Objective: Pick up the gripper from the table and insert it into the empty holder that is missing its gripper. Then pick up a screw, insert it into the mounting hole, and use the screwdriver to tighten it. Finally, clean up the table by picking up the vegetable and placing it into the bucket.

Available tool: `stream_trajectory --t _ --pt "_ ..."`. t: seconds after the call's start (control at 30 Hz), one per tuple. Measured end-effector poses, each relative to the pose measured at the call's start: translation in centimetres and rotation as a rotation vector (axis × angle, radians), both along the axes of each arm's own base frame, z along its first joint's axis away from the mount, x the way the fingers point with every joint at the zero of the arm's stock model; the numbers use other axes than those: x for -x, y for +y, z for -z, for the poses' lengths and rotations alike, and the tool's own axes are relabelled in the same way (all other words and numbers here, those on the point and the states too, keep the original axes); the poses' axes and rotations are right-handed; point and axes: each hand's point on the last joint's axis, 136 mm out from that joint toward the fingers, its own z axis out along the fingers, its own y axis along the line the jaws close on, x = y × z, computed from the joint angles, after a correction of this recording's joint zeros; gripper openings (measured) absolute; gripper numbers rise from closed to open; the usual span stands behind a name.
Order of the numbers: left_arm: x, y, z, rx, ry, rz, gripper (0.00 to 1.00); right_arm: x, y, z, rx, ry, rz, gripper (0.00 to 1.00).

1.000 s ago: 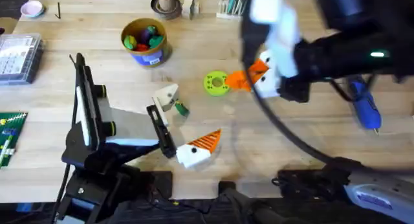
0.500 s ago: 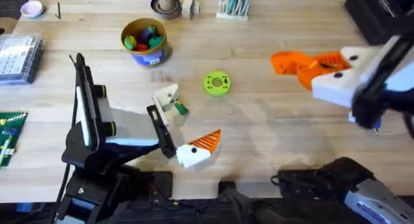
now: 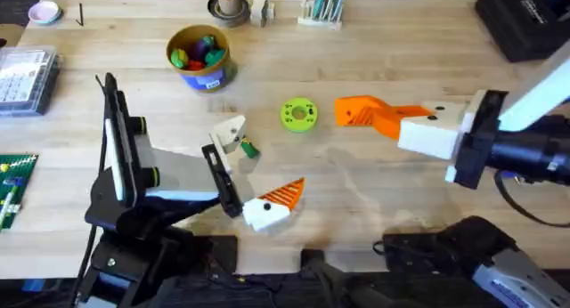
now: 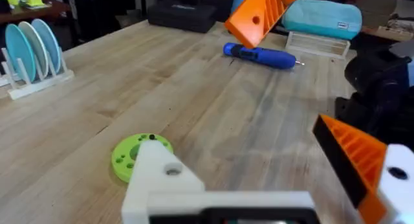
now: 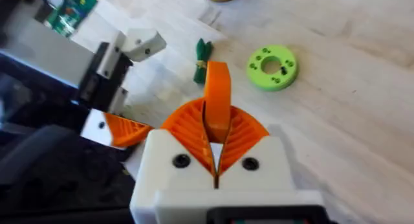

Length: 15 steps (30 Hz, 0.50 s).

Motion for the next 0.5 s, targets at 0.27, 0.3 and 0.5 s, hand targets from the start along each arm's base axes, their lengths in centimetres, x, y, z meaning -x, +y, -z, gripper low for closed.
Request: stream_trajectory --t 0.27,0.3,0.5 --pt "0.0 0.0 0.0 0.0 0.0 0.0 0.993 -0.2 0.6 0.4 -0.142 0.232 0.11 0.009" --pt "0.0 0.0 0.0 0.0 0.0 0.0 0.993 -0.5 0.7 0.5 -0.163 0.266 0.132 0.009" --pt "0.0 0.0 0.0 0.0 0.0 0.0 0.993 -1.6 1.2 0.8 -0.274 0.447 0.244 0.009"
